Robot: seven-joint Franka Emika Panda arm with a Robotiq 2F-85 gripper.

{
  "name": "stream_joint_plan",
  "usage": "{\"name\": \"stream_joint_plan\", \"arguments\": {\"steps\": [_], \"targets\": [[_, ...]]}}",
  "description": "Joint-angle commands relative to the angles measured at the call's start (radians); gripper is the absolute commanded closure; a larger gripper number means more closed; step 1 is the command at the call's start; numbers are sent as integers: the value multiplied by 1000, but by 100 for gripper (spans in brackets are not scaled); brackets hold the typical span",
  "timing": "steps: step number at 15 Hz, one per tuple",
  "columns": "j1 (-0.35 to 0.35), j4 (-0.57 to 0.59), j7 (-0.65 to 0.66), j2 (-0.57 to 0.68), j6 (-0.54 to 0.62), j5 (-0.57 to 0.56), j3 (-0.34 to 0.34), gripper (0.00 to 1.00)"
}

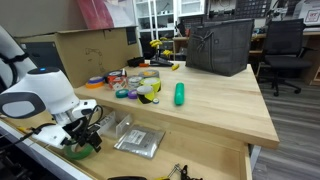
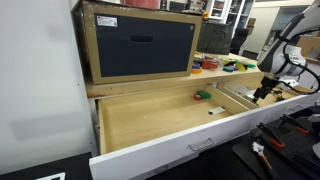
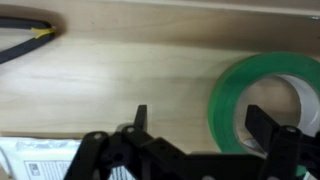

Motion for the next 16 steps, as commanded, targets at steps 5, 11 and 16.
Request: {"name": "stream_joint_plan", "arguments": {"steps": [5, 11, 16], "targets": [[-20, 11, -9, 40, 72, 8, 68, 0], [-58, 36, -9, 57, 81, 7, 108, 49], [-98, 33, -2, 38, 70, 16, 142, 87]]}}
